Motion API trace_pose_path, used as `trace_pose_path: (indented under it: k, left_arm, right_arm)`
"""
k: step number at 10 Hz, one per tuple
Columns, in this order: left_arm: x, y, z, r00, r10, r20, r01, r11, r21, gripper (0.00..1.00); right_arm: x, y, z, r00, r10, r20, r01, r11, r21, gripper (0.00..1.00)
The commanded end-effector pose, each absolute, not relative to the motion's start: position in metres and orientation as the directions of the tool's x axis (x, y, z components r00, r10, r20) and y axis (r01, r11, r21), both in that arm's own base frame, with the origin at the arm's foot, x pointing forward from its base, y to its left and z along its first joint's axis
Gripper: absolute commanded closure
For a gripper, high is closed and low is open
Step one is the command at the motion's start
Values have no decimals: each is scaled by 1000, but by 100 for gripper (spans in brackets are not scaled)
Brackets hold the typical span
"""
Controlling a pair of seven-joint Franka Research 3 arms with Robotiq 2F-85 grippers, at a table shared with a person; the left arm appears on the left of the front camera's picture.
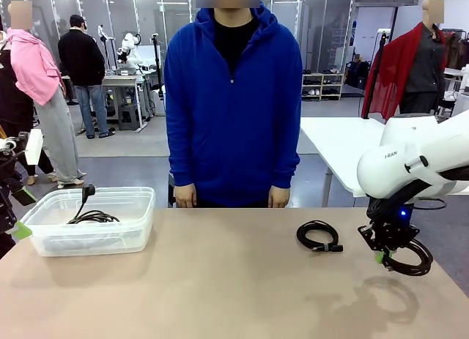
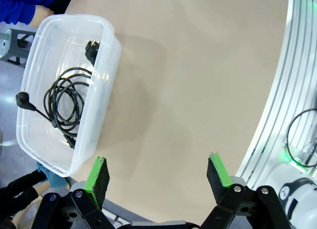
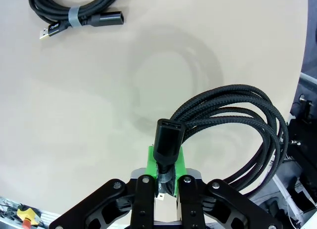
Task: Organize and store the cables.
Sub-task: Place the USB Extension Cable into the Organizing box.
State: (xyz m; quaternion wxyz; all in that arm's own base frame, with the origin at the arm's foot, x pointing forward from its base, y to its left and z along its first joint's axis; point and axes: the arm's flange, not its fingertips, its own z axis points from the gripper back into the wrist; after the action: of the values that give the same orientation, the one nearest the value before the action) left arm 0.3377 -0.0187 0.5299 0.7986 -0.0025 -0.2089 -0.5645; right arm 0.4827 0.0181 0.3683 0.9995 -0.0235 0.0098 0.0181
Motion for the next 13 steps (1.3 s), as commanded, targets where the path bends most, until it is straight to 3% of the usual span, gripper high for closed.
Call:
trace_pose_path:
  k: [1,6,13]
  left_arm:
    - [338,-19,531,278,-902,330,900,365,238,0]
    - [338,-19,531,278,-902,330,900,365,238,0]
    - [338,-19,531,278,-902,330,900,365,238,0]
  right_arm:
    - [482,18,370,996,80,-28,-81,996,-44,100]
    - [462,88,434,957,288,32,-284,954,-100,100]
    - [469,227,440,892,452,12,-448,888,-105,100]
